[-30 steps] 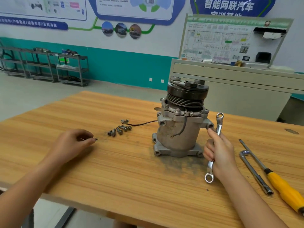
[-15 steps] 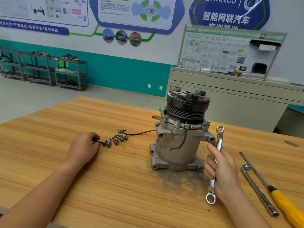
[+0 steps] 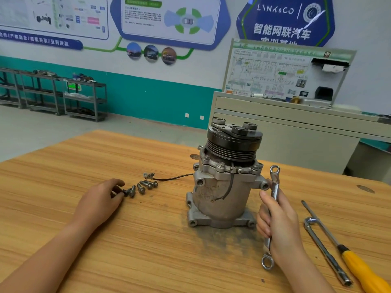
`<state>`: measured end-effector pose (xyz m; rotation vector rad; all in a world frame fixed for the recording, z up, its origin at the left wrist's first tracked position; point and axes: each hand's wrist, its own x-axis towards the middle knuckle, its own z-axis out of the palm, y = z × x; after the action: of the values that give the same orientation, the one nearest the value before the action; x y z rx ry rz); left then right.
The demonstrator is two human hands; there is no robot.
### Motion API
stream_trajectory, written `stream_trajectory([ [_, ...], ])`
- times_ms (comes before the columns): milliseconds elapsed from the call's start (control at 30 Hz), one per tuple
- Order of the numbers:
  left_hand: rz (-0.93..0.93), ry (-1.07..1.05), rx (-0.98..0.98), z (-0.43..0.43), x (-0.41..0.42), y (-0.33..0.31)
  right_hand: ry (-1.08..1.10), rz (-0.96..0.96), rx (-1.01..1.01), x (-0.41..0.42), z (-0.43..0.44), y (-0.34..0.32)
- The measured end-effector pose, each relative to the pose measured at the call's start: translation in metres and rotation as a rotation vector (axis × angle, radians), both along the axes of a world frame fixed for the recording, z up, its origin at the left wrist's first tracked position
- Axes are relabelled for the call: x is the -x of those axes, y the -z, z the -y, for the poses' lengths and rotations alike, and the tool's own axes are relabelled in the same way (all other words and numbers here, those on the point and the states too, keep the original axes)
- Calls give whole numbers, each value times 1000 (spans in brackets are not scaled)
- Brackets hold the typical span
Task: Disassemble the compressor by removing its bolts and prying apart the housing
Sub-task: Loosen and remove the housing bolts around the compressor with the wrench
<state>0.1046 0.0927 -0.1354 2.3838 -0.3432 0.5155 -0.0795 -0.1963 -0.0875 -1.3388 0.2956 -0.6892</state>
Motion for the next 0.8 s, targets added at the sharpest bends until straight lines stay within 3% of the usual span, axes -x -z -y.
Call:
stream_trajectory([
  [400, -24, -35, 77, -1, 4, -1, -39, -4, -26, 4, -4, -5],
  [600, 85, -91, 205, -2, 8, -9, -56, 8, -42, 3, -5, -4],
  [800, 265, 184, 251, 36, 51, -29, -67, -5, -36, 1, -8, 2],
])
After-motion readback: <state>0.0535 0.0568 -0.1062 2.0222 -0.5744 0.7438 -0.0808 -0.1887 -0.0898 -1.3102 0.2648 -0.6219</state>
